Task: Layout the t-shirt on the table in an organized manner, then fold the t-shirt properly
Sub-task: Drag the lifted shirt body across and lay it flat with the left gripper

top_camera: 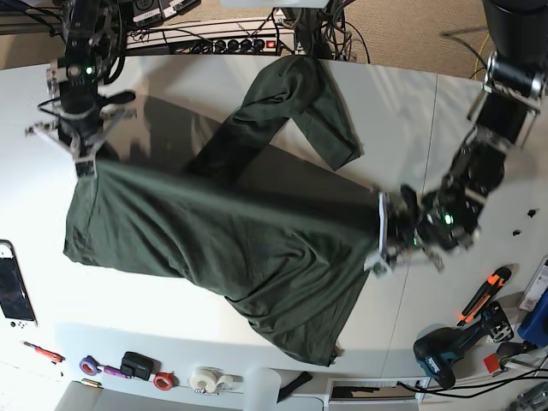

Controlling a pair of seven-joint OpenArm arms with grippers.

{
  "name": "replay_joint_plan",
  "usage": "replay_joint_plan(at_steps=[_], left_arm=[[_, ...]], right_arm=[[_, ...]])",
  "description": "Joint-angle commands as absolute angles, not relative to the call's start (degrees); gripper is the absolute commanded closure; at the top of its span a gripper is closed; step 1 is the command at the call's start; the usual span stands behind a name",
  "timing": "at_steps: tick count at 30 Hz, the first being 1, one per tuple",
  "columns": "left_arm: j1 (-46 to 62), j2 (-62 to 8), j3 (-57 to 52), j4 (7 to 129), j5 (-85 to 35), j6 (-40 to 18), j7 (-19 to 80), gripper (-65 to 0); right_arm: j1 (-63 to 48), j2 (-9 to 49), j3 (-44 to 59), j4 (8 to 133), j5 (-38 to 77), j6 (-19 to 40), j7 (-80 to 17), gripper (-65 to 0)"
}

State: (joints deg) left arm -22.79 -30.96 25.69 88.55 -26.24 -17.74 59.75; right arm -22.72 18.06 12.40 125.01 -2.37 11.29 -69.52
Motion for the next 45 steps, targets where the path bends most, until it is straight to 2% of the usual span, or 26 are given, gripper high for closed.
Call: replay_joint_plan(at_steps=[1,8,9,10,12,13,14,15,22,26,32,40,45], left_arm=[[-23.2,-31.6,24.9,89.4,-25.5,-18.0,59.2,0.0],[-18.0,-31.5,24.9,89.4,-21.6,-17.9,59.1,0.0],[-17.7,-31.5,24.9,89.4,-21.6,-17.9,59.2,0.0],[-17.6,-31.5,24.9,89.4,-21.6,-17.9,59.2,-2.5],[-17.6,-31.4,24.9,89.4,-21.6,-17.9,59.1,-21.1],[-17.8,-31.5,24.9,89.4,-21.6,-17.9,59.0,-28.4],[-18.0,-31.5,24.9,89.4,-21.6,-17.9,58.9,-32.5],[-18.3,-31.5,24.9,89.4,-21.4,-17.8,58.4,-33.3],[-19.3,-31.5,24.3,92.6,-21.0,-16.9,55.8,-33.3],[-18.9,-31.5,20.5,97.7,-19.8,-15.8,55.4,-33.3],[-18.9,-31.5,13.8,102.1,-21.6,-15.7,55.7,-33.2],[-15.5,-31.4,9.6,102.1,-27.9,-19.9,55.7,-33.2],[-12.0,-31.4,9.6,102.1,-34.9,-23.6,55.7,-33.2]], right_arm=[[-23.6,18.9,12.8,126.1,-2.8,10.9,-69.2,0.0],[-25.6,18.9,12.8,126.1,-1.8,10.9,-68.1,0.0],[-25.6,18.9,12.8,126.1,-1.4,10.9,-67.2,-3.8],[-25.5,18.9,12.8,126.1,-1.0,11.0,-66.3,-12.6],[-25.5,18.9,12.8,126.1,-0.8,10.9,-64.5,-27.2],[-25.5,18.9,12.8,126.1,-0.8,10.9,-63.7,-30.3],[-25.4,18.9,12.8,126.1,-0.8,10.9,-62.8,-30.7],[-25.1,18.9,12.8,126.1,-0.8,10.9,-61.8,-30.7],[-19.5,18.9,12.9,126.7,-3.7,10.8,-57.7,-30.7],[-16.7,18.9,12.9,126.8,-7.5,7.9,-55.4,-30.6],[-18.5,18.7,12.8,126.8,1.9,10.6,-60.7,-30.6],[-25.8,18.7,12.8,127.1,4.7,12.3,-65.9,-30.6],[-29.1,18.7,12.8,132.9,7.6,14.7,-65.2,-30.6]])
